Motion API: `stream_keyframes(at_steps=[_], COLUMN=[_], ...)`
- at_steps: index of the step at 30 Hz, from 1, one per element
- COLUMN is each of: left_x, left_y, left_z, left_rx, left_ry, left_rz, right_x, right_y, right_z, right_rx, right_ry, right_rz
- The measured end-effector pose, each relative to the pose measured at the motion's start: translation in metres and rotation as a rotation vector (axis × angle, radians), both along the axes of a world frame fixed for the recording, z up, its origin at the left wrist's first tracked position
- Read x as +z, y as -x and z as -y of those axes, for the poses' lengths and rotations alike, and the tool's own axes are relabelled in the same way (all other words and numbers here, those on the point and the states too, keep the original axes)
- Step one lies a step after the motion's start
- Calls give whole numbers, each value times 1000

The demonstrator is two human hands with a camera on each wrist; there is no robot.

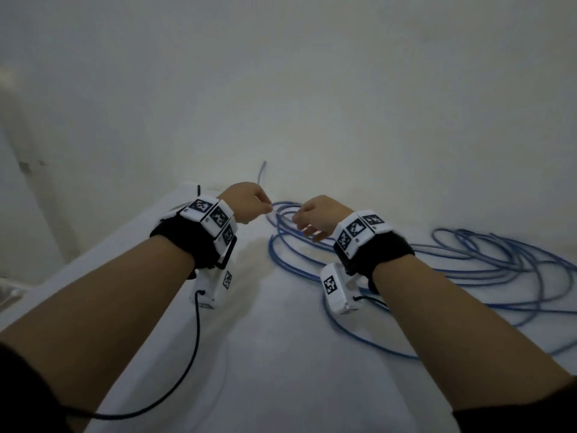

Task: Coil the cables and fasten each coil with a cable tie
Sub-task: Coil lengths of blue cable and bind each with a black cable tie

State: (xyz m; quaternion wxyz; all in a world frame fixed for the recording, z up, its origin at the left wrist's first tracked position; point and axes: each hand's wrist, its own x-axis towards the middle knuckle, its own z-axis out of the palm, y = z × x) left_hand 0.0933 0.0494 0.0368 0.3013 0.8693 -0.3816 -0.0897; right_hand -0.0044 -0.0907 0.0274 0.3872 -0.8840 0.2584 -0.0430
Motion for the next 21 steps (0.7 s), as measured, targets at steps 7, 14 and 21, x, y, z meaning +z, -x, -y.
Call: stream_keyframes(at_steps=[7,14,21], left_x=[-14,-36,-57], left_y=[86,130,145], left_z=[66,96,109], left_rx=[-273,-390,-388], left_ry=[-38,-132,-314], left_rz=[16,63,112], right_x=[-17,-39,-50], right_y=[114,170,183], right_z=[60,77,91], right_rx=[-72,81,146], right_ry=[168,412,539], right_rz=[-209,-386,-316])
